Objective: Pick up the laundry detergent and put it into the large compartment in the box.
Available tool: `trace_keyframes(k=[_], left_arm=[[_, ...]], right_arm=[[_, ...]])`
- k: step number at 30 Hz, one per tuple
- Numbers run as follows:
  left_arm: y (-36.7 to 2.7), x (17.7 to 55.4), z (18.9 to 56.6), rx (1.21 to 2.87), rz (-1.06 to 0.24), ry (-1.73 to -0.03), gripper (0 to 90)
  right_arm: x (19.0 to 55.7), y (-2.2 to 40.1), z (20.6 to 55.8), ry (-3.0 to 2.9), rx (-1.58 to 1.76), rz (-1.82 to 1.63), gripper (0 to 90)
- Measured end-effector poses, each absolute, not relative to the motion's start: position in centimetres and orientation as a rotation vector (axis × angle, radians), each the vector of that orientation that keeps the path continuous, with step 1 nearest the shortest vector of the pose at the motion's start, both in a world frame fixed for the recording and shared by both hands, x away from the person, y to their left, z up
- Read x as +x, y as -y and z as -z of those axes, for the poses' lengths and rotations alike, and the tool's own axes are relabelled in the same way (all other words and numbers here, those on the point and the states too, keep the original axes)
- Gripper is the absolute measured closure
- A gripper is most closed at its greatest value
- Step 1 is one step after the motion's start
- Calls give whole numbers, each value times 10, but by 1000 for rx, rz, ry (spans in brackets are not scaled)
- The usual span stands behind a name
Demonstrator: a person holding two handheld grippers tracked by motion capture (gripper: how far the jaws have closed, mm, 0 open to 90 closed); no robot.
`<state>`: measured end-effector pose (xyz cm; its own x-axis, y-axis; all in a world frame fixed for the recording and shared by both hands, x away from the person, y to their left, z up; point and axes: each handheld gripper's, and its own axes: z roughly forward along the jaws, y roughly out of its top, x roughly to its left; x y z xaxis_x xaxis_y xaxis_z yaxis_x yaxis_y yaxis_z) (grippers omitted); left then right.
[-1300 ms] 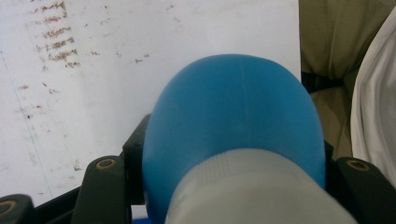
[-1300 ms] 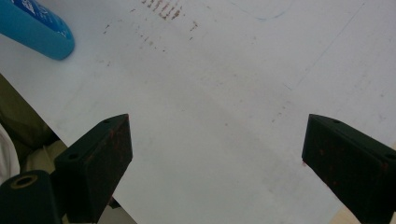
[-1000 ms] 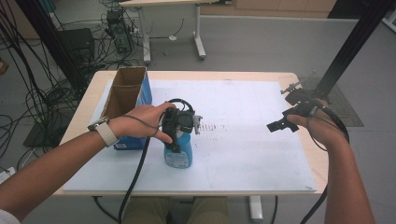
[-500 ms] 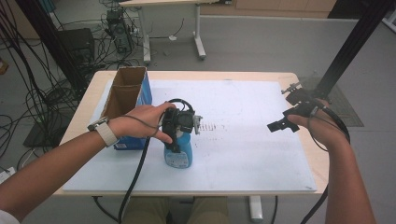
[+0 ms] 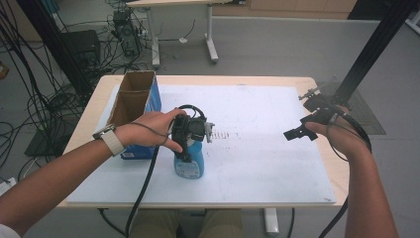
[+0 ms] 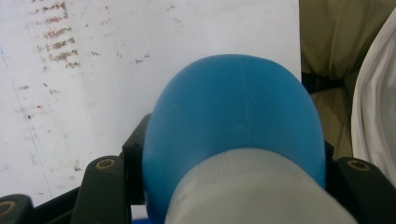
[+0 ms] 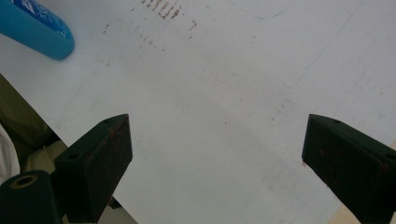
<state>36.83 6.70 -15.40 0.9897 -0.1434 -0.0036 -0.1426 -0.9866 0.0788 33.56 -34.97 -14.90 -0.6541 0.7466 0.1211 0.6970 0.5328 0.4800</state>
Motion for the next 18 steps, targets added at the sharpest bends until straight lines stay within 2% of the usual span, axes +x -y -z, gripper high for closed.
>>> trace_keyframes(k=[18], left_arm=[[-68, 369, 154, 3051, 19, 216, 396]], right_arm=[[336, 348, 148, -2665, 1253, -762, 83]])
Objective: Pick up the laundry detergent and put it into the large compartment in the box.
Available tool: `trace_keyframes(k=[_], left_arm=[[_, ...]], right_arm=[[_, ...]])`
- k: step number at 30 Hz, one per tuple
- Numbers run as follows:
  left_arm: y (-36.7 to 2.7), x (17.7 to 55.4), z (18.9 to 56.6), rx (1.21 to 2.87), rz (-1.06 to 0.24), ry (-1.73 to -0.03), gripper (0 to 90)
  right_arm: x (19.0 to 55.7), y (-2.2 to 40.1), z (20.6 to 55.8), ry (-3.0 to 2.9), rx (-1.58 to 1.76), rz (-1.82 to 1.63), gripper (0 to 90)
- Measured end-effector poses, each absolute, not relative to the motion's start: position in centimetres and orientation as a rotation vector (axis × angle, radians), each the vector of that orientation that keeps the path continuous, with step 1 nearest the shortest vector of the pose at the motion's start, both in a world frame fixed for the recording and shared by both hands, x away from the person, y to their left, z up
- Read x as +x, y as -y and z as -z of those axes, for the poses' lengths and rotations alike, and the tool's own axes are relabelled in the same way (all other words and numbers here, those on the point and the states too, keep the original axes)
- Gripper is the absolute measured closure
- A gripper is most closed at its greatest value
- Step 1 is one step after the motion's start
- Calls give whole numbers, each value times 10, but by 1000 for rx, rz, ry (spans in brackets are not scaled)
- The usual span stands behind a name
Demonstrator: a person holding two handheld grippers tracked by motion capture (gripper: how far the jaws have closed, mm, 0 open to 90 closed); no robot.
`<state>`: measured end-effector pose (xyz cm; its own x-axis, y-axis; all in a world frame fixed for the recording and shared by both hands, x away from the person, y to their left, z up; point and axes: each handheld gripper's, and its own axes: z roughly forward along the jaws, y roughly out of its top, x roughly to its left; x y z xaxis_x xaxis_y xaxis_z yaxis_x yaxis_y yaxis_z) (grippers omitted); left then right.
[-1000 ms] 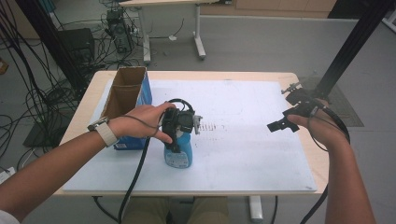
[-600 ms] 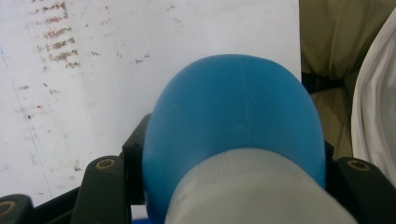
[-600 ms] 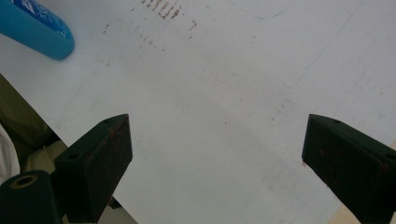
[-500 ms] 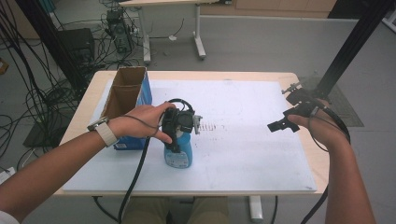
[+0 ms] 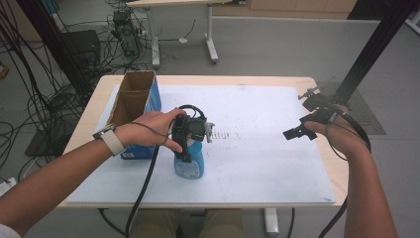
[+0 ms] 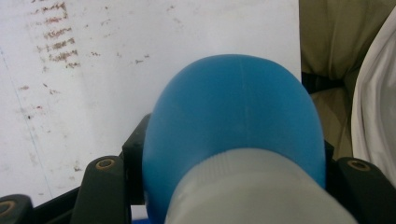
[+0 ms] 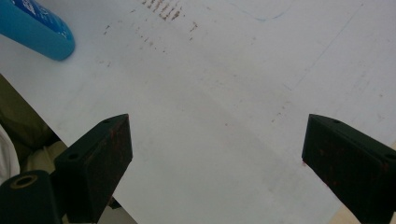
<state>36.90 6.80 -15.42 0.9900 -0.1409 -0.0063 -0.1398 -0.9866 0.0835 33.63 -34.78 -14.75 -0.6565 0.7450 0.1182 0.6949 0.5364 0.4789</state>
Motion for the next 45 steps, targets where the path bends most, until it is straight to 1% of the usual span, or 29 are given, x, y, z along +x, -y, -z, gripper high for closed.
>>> trace_keyframes(k=[45], left_arm=[[-68, 370, 154, 3049, 25, 208, 395]], right_arm=[[338, 349, 150, -2671, 1252, -767, 86]])
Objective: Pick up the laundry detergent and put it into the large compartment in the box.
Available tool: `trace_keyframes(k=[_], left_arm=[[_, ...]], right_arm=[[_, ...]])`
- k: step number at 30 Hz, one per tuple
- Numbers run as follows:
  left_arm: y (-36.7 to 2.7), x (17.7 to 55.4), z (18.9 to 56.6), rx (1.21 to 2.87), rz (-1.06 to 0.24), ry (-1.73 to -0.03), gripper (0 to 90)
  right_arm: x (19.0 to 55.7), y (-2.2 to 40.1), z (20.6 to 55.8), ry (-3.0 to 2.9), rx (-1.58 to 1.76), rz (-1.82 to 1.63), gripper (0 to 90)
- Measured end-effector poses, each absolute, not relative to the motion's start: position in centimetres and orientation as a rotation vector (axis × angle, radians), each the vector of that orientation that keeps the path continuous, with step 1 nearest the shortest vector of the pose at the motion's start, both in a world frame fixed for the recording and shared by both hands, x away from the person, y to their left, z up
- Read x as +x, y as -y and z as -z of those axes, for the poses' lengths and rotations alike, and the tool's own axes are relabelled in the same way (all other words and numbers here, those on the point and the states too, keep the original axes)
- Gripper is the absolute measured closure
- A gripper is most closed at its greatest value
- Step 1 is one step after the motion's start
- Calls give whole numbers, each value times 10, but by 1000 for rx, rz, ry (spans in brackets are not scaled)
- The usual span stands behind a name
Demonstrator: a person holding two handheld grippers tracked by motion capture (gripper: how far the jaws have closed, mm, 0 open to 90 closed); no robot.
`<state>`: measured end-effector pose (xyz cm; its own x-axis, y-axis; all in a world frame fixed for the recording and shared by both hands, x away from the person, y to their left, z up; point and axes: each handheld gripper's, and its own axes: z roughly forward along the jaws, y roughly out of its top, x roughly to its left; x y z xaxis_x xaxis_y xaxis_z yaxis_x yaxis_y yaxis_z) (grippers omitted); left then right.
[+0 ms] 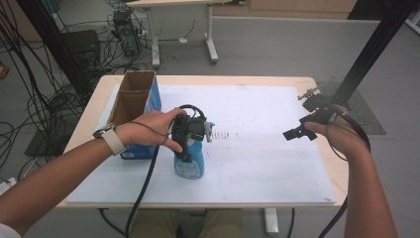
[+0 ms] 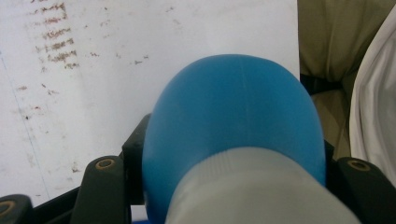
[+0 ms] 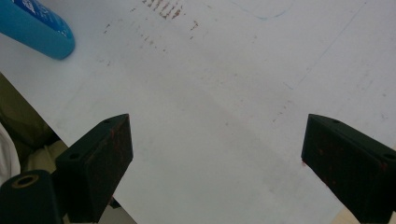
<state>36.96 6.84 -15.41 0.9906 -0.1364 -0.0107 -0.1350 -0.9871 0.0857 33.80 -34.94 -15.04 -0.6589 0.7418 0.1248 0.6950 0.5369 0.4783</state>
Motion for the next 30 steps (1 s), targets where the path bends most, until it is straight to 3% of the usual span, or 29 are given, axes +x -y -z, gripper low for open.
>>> trace_keyframes(k=[20, 30], left_arm=[[-63, 367, 152, 3068, 9, 186, 394], [-68, 363, 133, 3059, 4, 120, 393]], right_arm=[[334, 353, 148, -2659, 1252, -776, 86], [333, 354, 150, -2658, 1252, -781, 86]])
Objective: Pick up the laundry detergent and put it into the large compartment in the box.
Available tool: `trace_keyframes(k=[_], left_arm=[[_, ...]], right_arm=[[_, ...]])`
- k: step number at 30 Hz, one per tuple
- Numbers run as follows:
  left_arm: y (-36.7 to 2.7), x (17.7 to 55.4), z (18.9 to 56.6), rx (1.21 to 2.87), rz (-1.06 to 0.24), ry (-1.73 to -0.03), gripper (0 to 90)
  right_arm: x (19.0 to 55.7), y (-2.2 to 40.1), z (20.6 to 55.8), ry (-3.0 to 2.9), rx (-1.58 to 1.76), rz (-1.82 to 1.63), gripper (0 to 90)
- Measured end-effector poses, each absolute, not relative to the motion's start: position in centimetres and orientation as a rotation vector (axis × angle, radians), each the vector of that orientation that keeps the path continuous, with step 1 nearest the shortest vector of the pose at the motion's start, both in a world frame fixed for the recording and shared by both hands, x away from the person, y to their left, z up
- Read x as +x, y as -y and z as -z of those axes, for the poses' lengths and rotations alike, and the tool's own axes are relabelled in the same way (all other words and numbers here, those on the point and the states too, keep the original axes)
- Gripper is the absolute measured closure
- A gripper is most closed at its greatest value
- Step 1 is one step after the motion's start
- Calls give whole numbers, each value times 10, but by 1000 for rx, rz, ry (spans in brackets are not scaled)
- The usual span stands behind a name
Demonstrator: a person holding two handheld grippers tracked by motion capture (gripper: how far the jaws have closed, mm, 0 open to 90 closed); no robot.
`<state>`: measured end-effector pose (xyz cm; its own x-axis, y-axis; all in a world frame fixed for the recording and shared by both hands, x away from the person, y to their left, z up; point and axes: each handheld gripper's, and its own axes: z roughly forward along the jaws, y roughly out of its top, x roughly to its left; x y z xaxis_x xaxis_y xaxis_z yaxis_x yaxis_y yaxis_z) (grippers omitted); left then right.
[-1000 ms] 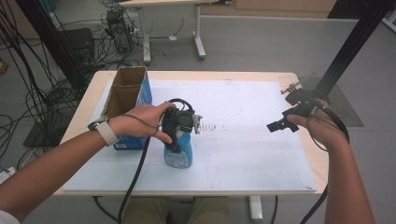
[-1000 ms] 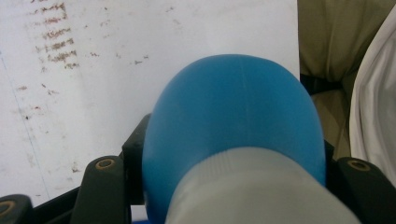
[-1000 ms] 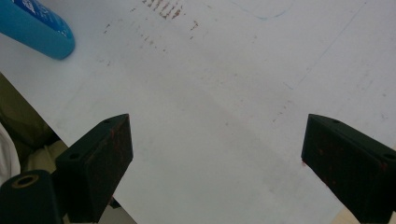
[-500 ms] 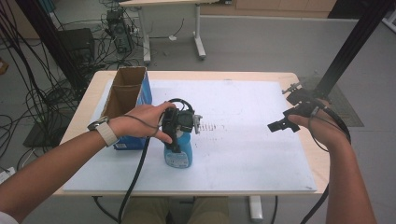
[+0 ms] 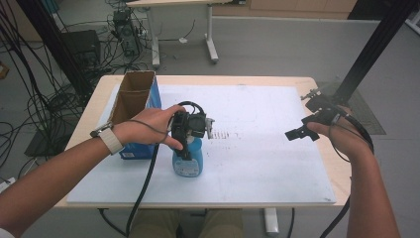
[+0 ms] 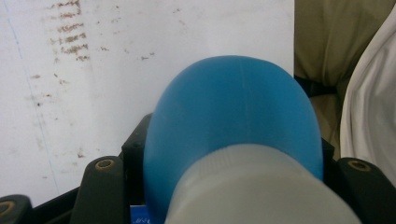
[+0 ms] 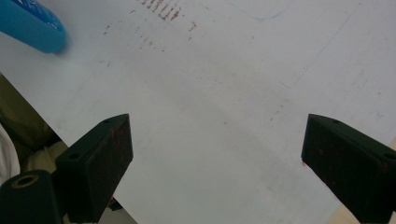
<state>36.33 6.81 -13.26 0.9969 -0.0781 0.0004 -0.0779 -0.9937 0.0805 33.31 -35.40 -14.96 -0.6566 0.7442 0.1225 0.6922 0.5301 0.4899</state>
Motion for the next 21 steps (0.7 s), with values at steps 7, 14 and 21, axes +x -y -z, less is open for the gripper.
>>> trace_keyframes(k=[7, 14, 21], left_arm=[[-69, 359, 116, 3064, 17, 40, 393], [-66, 351, 96, 3075, -21, -58, 393], [-67, 351, 78, 3071, -17, -215, 393]], right_arm=[[332, 353, 149, -2655, 1247, -784, 86], [329, 351, 146, -2652, 1242, -774, 86], [325, 350, 143, -2649, 1230, -782, 86]])
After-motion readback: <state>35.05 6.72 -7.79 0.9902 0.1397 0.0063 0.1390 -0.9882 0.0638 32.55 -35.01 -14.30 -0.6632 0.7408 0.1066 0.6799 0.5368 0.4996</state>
